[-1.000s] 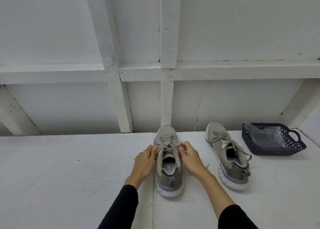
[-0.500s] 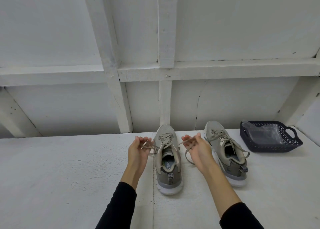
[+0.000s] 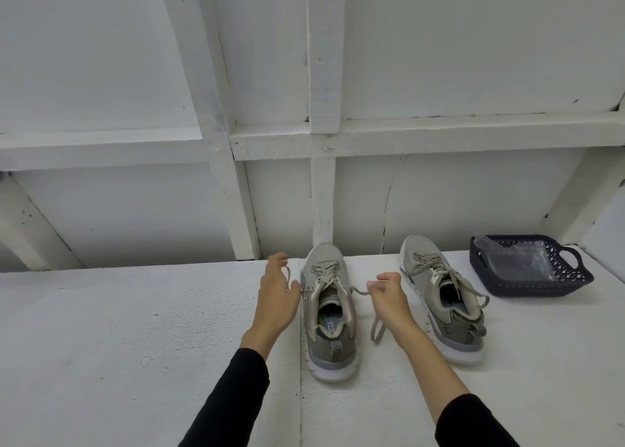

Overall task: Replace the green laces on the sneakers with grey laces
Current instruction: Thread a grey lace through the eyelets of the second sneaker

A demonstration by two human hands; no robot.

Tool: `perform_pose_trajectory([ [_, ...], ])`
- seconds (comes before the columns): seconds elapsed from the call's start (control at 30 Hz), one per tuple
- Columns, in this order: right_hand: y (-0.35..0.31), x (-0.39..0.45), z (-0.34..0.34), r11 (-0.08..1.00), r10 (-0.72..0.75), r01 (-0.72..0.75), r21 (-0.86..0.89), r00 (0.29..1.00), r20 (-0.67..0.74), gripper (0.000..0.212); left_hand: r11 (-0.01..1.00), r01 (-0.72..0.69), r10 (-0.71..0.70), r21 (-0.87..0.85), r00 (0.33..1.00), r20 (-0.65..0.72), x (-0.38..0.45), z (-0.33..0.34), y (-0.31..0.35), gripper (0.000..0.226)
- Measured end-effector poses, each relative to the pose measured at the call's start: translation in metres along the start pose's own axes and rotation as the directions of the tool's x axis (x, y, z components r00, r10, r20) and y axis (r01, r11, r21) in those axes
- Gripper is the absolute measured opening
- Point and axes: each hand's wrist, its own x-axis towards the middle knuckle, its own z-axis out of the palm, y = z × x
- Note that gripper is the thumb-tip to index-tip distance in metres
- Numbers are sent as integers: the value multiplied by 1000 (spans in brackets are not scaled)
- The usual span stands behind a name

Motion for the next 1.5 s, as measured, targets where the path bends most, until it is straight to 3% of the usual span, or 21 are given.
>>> perform_pose_trajectory([
  [0.1, 2, -7, 10, 970, -187, 177, -166, 981, -47, 29, 870, -343, 352, 354, 935, 42, -3, 2, 10, 14],
  [0.17, 4, -11, 17, 959, -253, 250, -135, 968, -4, 23, 729, -458, 445, 509, 882, 157, -5, 5, 15, 9],
  [0.23, 7, -15, 21, 968, -237, 242, -62, 969, 68, 20, 559, -495, 432, 665, 859, 276, -4, 9, 17, 14],
  [0.3, 12, -19, 24, 977, -210, 212, -10, 970, 120, 19, 434, -489, 325, 757, 868, 374, -2, 10, 27, 23],
  [0.37, 16, -20, 26, 978, -209, 208, 21, 971, 118, 18, 352, -496, 255, 794, 867, 428, 3, 14, 36, 24],
  [0.47, 17, -19, 26, 976, -218, 220, -3, 970, 109, 16, 291, -520, 332, 803, 842, 425, 3, 20, 39, 19],
  [0.63, 17, -17, 27, 970, -222, 233, -73, 966, 131, 20, 481, -615, 561, 624, 763, 320, 7, 32, 18, 27],
  [0.87, 9, -15, 19, 926, -247, 303, -227, 938, 243, 31, 562, -665, 607, 492, 736, 300, -8, 26, 6, 47],
  [0.97, 10, -16, 18, 923, -250, 305, -235, 939, 238, 32, 595, -654, 620, 467, 743, 251, -6, 27, 5, 35],
  [1.03, 9, -17, 21, 923, -255, 309, -227, 937, 238, 32, 708, -581, 573, 402, 805, 154, -6, 28, 3, 9],
  [1.1, 8, -17, 22, 924, -246, 300, -238, 941, 232, 32, 863, -442, 443, 245, 895, 57, -5, 29, 3, 11],
  [1.17, 7, -16, 20, 929, -229, 280, -242, 948, 220, 30, 954, -296, 295, 55, 955, 29, -2, 28, 9, 4],
  [1.27, 6, -18, 18, 944, -232, 269, -189, 953, 196, 20, 975, -220, 221, -33, 975, 12, 1, 23, 14, 12],
  [1.33, 5, -23, 19, 923, -318, 337, -186, 940, 125, 13, 977, -199, 202, -76, 979, 34, 1, 19, 13, 13],
  [1.5, 0, -34, 26, 809, -539, 532, -250, 841, 47, 5, 980, -140, 147, -143, 988, 41, 1, 13, 12, 16],
])
